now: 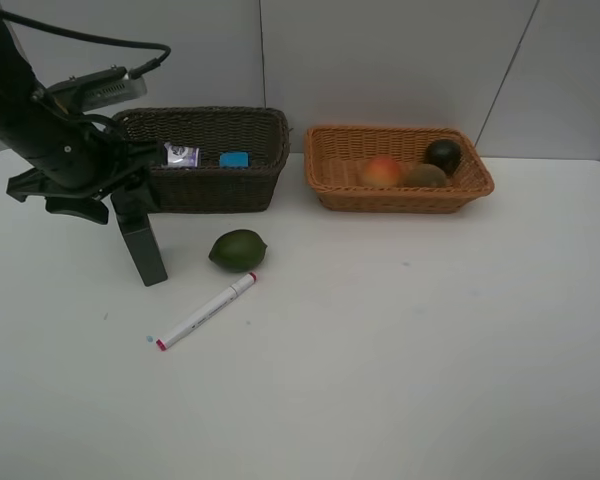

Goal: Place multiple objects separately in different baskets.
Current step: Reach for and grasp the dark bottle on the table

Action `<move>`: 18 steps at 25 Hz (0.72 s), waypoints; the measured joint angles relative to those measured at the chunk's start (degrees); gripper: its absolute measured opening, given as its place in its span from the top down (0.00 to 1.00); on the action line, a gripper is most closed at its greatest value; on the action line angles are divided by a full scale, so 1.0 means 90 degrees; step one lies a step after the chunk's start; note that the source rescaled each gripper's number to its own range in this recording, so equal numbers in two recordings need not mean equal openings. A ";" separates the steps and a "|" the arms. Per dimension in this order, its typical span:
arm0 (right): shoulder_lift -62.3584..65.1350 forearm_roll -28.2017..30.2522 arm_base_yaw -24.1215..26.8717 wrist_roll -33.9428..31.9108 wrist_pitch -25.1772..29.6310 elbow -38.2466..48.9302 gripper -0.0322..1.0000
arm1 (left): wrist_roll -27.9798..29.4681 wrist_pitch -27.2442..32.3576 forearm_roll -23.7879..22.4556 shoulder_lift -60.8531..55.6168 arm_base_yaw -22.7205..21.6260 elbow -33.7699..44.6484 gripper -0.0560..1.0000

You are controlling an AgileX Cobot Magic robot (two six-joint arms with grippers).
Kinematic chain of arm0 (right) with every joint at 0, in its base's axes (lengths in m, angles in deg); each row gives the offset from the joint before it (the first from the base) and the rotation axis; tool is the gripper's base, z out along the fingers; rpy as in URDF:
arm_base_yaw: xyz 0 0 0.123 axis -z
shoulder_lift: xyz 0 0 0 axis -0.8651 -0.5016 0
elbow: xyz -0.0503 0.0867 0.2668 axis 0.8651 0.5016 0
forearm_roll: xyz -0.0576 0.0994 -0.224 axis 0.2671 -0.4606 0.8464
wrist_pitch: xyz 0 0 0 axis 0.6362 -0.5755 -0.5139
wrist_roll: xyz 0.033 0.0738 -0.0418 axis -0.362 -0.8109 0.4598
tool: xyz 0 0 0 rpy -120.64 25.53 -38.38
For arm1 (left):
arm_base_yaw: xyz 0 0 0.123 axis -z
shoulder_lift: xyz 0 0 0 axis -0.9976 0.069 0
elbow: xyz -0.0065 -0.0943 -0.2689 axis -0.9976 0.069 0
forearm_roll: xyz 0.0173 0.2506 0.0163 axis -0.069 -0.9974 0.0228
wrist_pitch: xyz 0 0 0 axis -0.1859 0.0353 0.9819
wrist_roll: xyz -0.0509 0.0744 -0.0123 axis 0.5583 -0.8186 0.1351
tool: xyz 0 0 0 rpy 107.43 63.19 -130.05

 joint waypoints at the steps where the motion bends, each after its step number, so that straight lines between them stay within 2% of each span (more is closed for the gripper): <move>1: 0.0000 0.0000 0.0000 0.0000 0.0000 0.0000 0.00 | 0.0006 0.0000 0.0000 0.0038 0.0000 0.0000 0.17; 18: 0.0000 0.0000 0.0000 0.0000 0.0000 0.0000 0.00 | 0.0468 0.0135 0.0000 0.0622 0.0000 -0.0012 0.17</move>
